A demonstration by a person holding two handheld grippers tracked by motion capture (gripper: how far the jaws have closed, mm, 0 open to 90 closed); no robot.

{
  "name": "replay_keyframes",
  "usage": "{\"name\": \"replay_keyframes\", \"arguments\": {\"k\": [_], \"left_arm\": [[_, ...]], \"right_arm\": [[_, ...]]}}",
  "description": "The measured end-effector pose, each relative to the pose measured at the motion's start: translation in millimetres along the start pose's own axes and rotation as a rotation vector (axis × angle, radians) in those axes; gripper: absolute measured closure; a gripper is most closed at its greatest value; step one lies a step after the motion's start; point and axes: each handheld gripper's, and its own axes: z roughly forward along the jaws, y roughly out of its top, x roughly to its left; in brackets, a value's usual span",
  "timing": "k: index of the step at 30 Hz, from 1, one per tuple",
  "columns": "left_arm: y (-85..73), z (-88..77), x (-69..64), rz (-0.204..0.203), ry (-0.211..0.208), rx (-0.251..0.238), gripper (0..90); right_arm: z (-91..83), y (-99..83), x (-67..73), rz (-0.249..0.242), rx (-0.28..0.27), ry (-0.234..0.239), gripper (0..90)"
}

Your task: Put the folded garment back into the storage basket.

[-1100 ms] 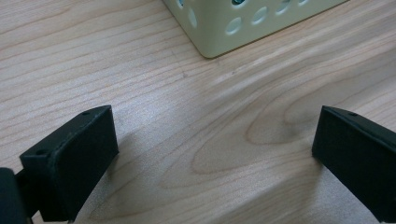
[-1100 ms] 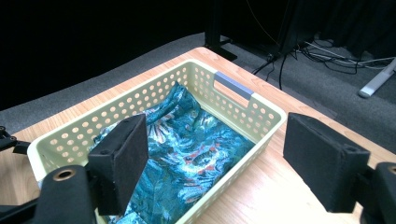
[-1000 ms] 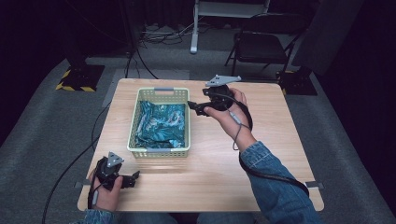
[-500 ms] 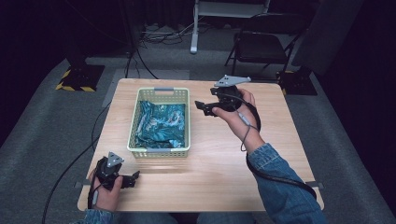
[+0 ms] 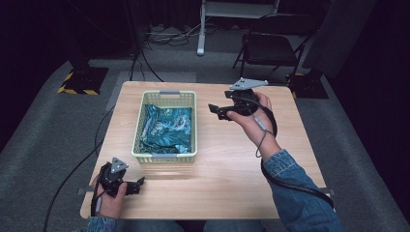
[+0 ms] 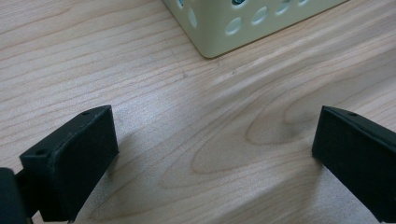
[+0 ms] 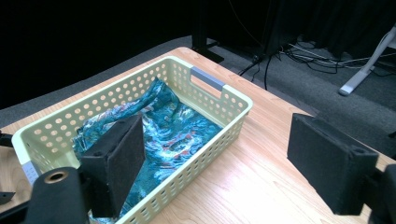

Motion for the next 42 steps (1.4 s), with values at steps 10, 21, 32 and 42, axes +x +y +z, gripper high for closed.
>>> {"name": "replay_keyframes", "arguments": {"k": [10,21,32,42], "left_arm": [[0.0,0.0,0.1,0.002,0.000,0.000,0.2],[0.0,0.0,0.1,0.001,0.000,0.000,0.2],[0.4,0.6,0.2,0.001,-0.002,-0.002,0.2],[0.4,0.5,0.2,0.001,-0.001,-0.002,0.2]], "right_arm": [[-10.7,-5.1,-7.5,0.004,-0.006,-0.013,19.7],[-24.5,-18.5,-18.1,0.025,-0.006,-0.035,19.6],[-35.6,-29.0,-27.8,0.044,-0.004,-0.055,19.5],[-46.9,-37.9,-36.0,0.056,-0.005,-0.074,19.4]]}}
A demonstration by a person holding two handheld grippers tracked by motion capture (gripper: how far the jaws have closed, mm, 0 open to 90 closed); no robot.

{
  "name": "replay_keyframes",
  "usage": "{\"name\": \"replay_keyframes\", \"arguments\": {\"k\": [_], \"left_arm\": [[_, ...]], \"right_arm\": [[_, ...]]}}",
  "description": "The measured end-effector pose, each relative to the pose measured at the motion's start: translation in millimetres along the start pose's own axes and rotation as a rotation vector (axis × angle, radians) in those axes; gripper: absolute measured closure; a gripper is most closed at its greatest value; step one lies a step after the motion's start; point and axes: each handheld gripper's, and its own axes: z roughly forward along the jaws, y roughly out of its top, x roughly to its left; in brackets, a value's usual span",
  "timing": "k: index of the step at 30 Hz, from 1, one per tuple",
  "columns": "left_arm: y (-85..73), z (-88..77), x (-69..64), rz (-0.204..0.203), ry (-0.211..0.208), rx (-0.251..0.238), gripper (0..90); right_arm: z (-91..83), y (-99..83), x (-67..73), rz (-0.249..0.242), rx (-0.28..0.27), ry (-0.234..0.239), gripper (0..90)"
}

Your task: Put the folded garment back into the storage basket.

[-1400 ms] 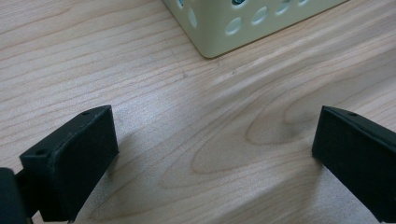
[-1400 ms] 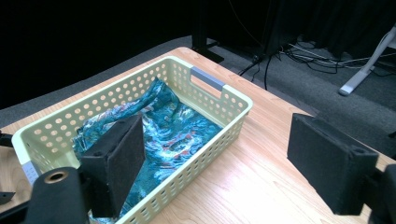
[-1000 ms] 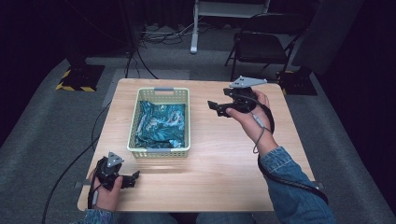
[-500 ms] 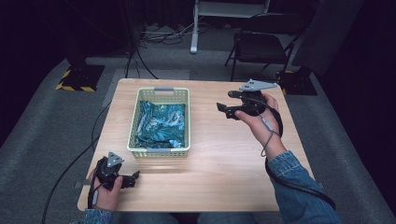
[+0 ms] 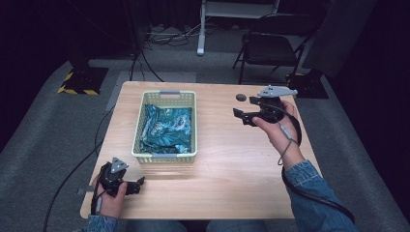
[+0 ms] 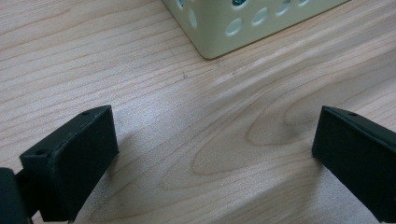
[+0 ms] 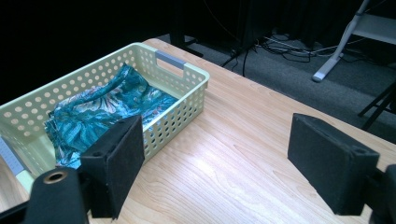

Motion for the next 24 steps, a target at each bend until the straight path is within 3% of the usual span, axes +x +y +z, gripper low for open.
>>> {"name": "replay_keyframes", "arguments": {"k": [24], "left_arm": [[0.0,0.0,-0.1,-0.001,0.000,-0.001,0.2]], "right_arm": [[-27.9,-19.3,-19.2,0.007,0.001,-0.042,18.5]]}}
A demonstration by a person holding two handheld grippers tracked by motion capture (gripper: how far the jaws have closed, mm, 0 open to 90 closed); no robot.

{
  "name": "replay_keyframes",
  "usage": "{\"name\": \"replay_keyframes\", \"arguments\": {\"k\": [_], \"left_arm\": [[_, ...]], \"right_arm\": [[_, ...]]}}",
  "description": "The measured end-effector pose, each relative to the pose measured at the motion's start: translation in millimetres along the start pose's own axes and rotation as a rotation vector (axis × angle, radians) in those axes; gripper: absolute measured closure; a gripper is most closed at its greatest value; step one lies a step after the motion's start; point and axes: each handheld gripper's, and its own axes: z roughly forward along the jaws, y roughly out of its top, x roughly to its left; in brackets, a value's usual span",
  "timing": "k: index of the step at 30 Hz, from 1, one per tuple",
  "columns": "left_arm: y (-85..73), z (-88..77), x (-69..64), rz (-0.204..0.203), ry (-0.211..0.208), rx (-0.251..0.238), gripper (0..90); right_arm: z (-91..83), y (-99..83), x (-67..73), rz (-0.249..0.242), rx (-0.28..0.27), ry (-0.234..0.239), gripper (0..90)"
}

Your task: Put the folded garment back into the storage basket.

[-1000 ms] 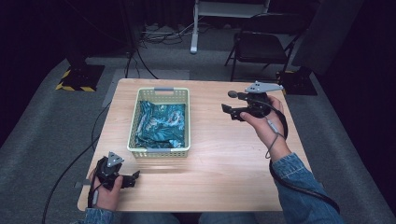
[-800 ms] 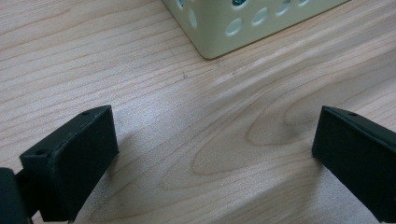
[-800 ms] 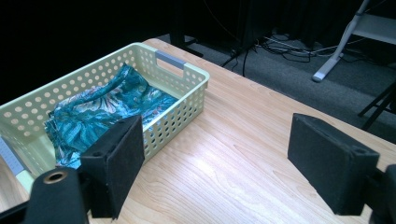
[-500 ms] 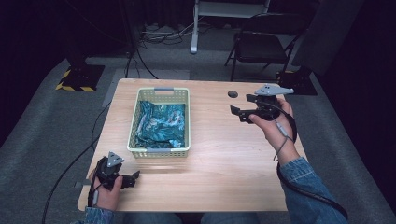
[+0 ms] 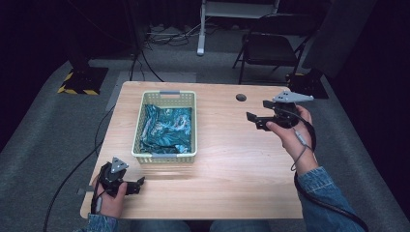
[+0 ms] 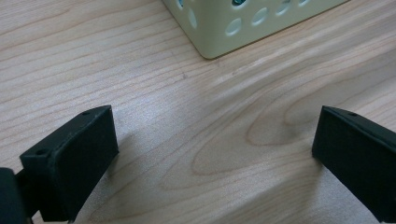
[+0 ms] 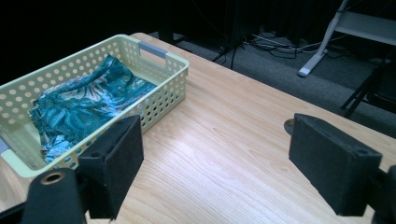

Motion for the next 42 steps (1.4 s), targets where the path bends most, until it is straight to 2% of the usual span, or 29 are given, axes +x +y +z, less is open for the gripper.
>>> {"name": "replay_keyframes", "arguments": {"k": [11,42], "left_arm": [[0.0,0.0,0.1,0.001,0.000,0.000,0.2],[0.1,0.0,0.2,0.002,-0.002,0.001,0.2]], "right_arm": [[-15.5,-10.6,-11.8,0.020,-0.002,-0.027,18.4],[-39.4,-38.3,-25.5,0.032,0.002,-0.069,18.2]]}}
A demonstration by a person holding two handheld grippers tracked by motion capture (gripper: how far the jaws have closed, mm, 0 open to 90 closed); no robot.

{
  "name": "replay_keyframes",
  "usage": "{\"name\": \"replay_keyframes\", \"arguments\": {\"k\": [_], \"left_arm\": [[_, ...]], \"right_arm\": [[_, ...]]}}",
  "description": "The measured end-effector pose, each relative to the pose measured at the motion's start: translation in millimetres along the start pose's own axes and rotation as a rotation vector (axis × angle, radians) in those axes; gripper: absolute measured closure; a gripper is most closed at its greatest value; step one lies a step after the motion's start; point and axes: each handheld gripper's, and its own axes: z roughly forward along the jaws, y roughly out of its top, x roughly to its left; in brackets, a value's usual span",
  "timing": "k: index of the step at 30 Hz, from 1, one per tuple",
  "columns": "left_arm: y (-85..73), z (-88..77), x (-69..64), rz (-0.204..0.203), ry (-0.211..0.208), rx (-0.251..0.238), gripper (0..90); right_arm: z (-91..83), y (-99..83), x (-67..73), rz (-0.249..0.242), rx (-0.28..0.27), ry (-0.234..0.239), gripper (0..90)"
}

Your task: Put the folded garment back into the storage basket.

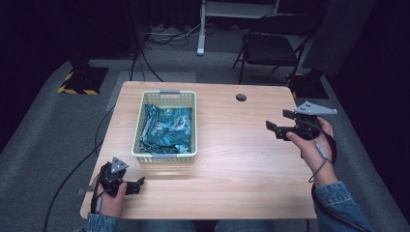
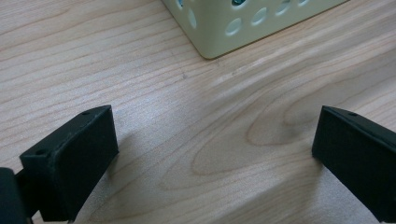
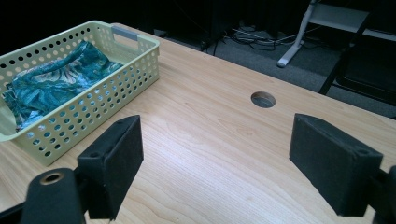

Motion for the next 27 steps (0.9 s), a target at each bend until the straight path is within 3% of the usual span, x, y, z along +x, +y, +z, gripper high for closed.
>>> {"name": "replay_keyframes", "arguments": {"k": [18,27], "left_arm": [[0.2,0.2,0.3,0.001,-0.004,0.000,0.2],[0.2,0.1,0.3,0.001,-0.004,0.001,0.2]], "right_arm": [[-9.4,-22.5,-6.8,0.015,0.029,-0.026,18.2],[-16.2,-34.3,-12.0,-0.016,0.066,-0.041,17.9]]}}
